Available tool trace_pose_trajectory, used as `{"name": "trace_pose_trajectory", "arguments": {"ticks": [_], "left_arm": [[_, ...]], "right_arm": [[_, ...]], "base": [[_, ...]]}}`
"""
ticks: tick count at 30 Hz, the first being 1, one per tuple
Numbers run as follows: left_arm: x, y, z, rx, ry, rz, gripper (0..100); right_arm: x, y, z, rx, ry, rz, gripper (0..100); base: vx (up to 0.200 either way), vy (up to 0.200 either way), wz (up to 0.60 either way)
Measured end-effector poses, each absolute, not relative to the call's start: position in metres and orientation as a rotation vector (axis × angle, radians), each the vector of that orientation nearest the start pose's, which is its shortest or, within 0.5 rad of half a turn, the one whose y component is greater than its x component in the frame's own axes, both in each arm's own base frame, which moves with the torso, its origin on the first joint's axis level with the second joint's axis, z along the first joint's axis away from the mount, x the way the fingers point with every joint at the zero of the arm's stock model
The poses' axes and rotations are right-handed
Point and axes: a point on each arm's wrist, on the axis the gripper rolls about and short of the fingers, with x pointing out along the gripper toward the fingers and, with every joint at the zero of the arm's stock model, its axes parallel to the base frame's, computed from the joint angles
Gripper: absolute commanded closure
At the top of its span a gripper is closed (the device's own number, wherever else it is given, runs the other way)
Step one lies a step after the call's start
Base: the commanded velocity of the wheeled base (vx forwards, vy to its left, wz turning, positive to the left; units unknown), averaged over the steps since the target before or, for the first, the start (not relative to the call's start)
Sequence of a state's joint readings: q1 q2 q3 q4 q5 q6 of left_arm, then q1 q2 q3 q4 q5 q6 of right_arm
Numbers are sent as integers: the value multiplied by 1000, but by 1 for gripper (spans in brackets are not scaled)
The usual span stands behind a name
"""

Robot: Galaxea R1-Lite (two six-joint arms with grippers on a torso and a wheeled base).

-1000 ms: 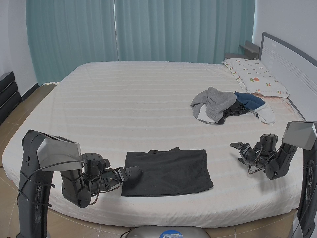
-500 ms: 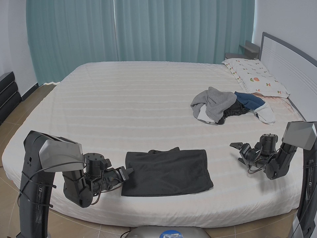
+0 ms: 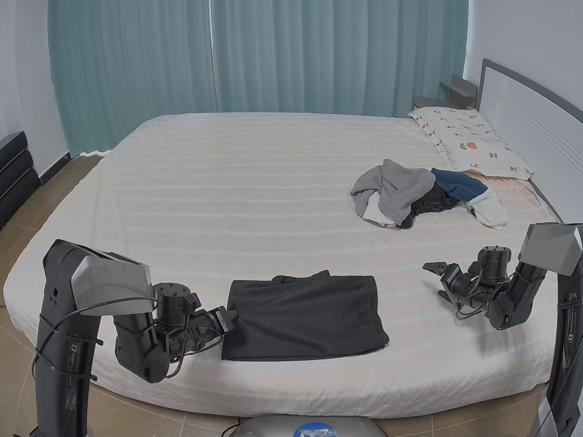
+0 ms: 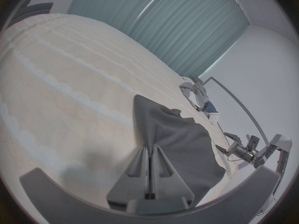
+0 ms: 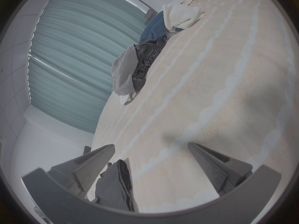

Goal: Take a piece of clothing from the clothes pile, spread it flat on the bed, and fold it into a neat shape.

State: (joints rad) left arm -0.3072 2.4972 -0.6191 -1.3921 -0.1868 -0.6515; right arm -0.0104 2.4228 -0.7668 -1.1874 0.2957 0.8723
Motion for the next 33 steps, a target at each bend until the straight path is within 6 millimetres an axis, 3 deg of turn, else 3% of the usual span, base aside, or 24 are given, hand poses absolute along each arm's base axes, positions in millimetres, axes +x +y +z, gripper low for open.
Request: {"name": "trace_pose_trajectory", "arguments": {"ticks": [11, 33], "left_arm": [[332, -112, -55, -626, 622, -283, 100], [332, -112, -54, -653, 624, -277, 100]], "right_arm": [[376, 4, -30, 919, 564, 61, 0], [376, 5, -30, 919, 567, 62, 0]], "base": [[0, 0, 0], [0, 200, 0]]}}
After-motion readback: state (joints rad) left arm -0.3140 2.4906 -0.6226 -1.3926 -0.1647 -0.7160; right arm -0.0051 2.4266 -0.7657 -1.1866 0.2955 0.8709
